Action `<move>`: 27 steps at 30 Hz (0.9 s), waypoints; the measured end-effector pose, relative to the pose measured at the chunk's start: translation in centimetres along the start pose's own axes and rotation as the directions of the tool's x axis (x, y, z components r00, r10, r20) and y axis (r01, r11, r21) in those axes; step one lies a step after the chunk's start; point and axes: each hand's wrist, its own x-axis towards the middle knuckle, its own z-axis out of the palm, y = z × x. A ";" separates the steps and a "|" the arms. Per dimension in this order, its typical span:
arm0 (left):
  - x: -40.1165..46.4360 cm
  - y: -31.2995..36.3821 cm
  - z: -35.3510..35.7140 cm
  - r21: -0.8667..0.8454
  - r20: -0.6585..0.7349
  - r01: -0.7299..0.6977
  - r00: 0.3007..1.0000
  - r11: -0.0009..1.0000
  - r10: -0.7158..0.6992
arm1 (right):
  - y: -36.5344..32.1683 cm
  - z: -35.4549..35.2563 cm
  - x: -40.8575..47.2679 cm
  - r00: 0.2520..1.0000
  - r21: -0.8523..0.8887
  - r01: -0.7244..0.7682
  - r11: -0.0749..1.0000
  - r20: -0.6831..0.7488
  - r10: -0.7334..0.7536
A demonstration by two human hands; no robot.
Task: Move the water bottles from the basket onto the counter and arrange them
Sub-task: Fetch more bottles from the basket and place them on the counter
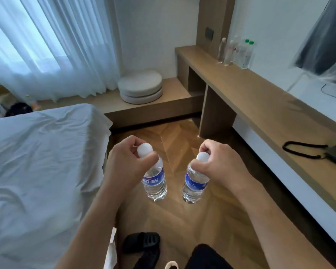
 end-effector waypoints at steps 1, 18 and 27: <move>2.7 -0.3 0.3 -0.005 0.001 -0.003 1.000 1.000 0.003 | -0.4 0.2 2.4 1.000 -0.002 -0.004 1.000 -0.005 0.004; 49.6 -5.2 11.5 -0.048 0.049 -0.043 0.998 0.998 0.045 | 2.4 3.5 48.9 0.993 0.023 -0.117 0.993 0.013 0.117; 73.1 -6.6 19.6 -0.068 0.158 -0.058 0.985 0.996 0.068 | 6.0 3.3 71.3 0.973 -0.012 -0.228 0.973 -0.049 0.228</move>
